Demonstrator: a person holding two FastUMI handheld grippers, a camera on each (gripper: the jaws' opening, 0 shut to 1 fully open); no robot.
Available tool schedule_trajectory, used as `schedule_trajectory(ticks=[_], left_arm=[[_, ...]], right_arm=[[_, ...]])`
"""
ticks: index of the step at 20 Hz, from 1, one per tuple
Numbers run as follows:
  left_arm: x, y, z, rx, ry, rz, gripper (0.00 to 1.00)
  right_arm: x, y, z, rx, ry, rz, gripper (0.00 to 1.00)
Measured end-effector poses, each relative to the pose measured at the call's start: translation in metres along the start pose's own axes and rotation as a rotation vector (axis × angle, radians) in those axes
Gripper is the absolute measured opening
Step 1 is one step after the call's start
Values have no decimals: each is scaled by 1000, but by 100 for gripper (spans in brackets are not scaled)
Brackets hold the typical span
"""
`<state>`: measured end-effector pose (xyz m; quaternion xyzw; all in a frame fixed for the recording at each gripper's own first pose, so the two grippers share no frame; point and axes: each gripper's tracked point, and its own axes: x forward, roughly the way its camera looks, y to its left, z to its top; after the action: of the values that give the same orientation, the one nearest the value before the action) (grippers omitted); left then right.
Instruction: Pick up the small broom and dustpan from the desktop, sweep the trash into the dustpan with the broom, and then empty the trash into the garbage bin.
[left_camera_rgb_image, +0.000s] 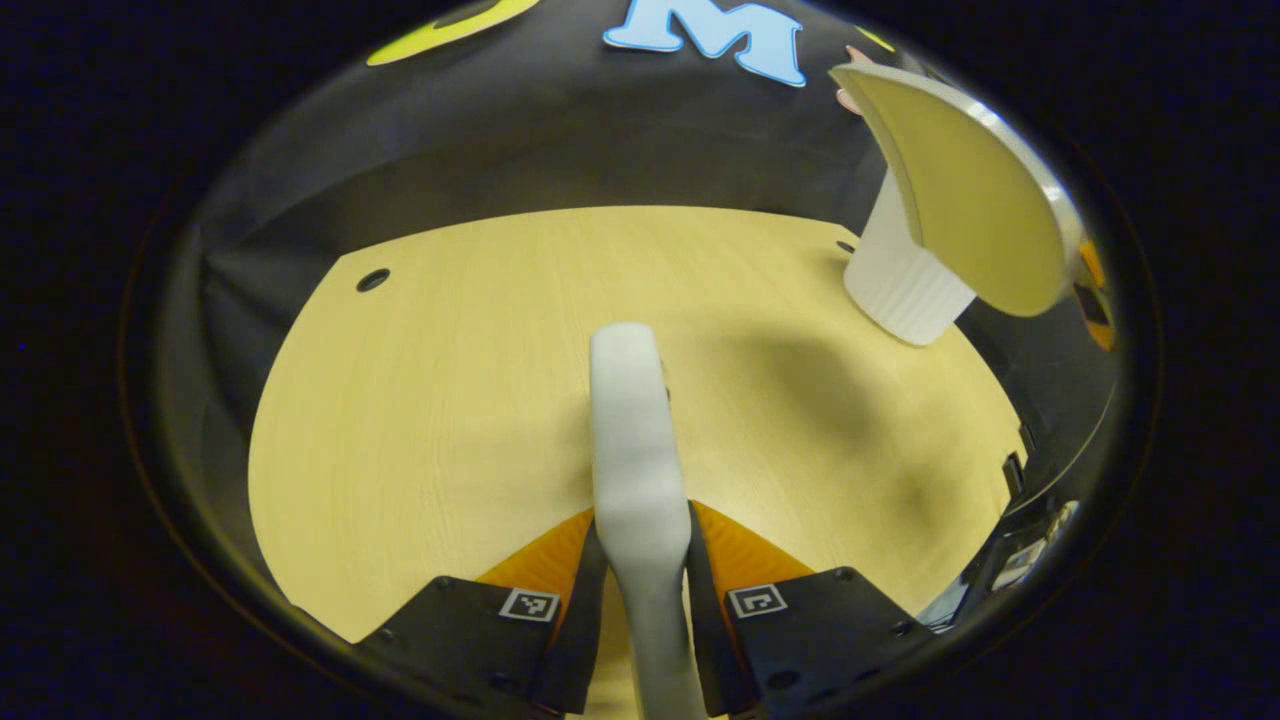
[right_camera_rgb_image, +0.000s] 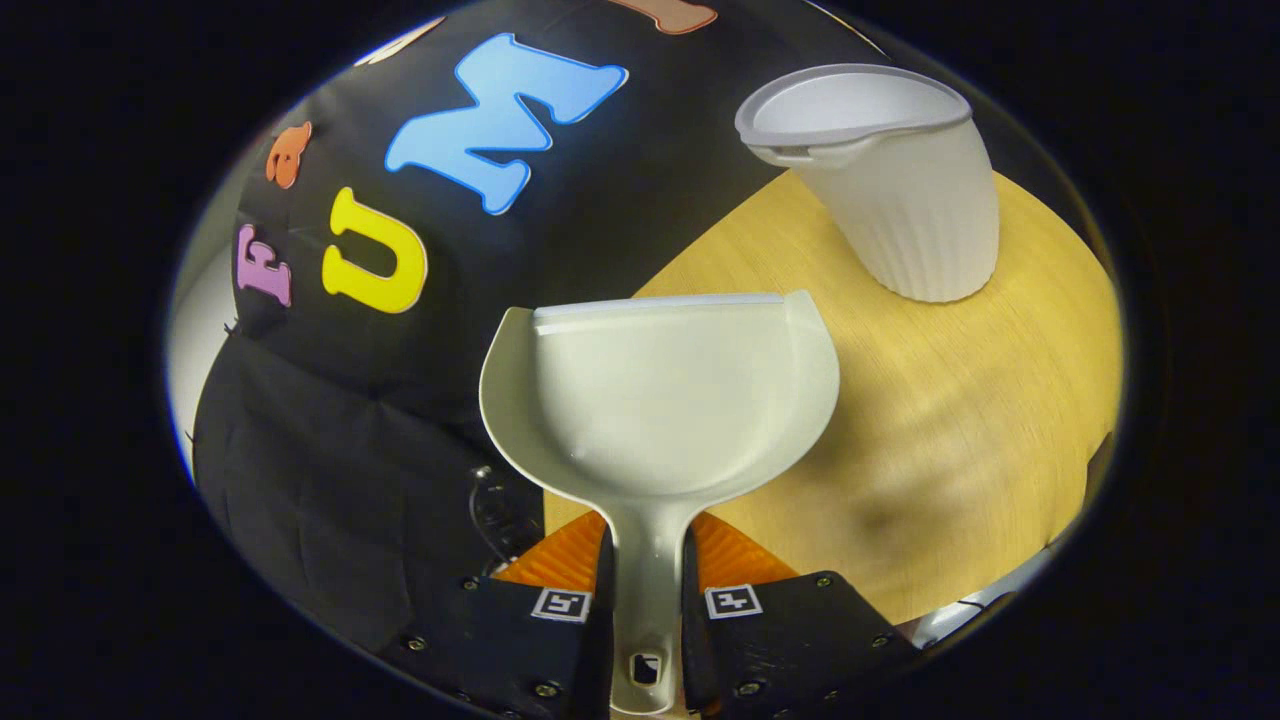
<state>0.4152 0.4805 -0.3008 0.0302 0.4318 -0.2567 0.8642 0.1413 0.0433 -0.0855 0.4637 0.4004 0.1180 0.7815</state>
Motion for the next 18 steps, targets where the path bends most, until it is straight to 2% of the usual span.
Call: schedule_trajectory(ticks=[3, 4, 7, 10, 13, 18], left_arm=[[4, -3, -4, -16, 3, 28, 50], [4, -4, -5, -26, 4, 33, 44], [6, -5, -8, -47, 7, 51, 47], [9, -6, -12, -53, 12, 68, 50], [15, -8, -16, -65, 28, 81, 47], [27, -4, -20, -75, 54, 106, 50]], right_arm=[[21, -39, -12, -137, 10, -133, 27], [30, -53, -13, -185, 1, -181, 27], [48, -85, -21, -319, -13, -287, 27], [65, -108, -25, -388, -24, -340, 27], [79, -126, -33, -417, -12, -382, 27], [96, -146, -42, -427, 11, -406, 27]])
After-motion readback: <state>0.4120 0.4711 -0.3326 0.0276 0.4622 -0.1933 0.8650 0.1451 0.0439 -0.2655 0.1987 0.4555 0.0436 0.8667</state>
